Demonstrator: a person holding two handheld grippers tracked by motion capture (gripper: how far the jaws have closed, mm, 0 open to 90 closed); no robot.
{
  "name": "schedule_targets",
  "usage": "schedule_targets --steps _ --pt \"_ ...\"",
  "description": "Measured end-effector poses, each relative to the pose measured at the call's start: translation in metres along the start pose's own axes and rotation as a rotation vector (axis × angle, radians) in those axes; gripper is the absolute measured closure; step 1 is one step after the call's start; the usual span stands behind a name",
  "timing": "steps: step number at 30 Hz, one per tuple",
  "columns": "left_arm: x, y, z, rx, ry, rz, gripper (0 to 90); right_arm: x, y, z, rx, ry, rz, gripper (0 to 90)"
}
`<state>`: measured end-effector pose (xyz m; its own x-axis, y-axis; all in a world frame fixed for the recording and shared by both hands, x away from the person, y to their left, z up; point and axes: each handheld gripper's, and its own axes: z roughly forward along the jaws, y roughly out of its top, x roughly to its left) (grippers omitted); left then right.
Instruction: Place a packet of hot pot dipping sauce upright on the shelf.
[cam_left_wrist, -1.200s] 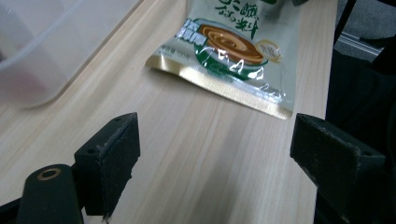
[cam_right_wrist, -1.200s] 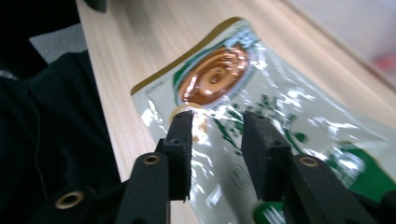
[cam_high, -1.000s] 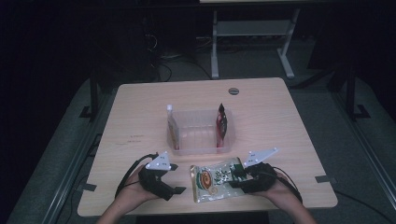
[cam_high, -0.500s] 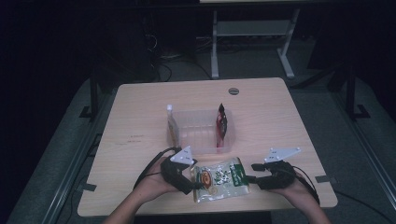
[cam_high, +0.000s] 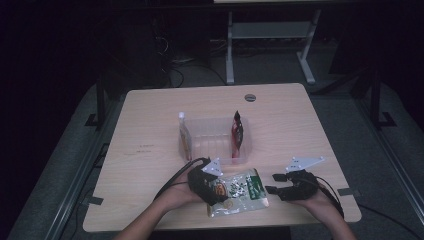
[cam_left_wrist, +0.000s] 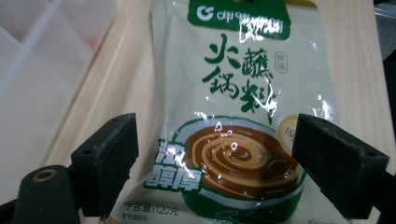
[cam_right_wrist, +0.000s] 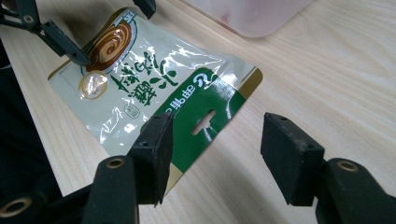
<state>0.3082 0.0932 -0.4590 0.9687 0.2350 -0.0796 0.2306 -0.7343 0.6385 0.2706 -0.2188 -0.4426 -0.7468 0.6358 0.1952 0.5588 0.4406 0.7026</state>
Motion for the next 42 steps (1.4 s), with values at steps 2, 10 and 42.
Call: schedule_targets --steps 2,10,42 --pt "0.0 -0.002 0.002 0.007 -0.012 -0.002 14.7 0.0 0.0 0.0 0.001 0.001 0.001 43.3" --pt "0.001 -0.005 0.004 0.001 -0.015 0.008 15.6 -0.001 0.0 0.001 0.003 0.001 -0.006 43.3" --pt "0.004 -0.008 -0.006 -0.015 -0.025 -0.042 87.7 -0.002 0.0 0.002 0.015 0.0 0.002 43.3"
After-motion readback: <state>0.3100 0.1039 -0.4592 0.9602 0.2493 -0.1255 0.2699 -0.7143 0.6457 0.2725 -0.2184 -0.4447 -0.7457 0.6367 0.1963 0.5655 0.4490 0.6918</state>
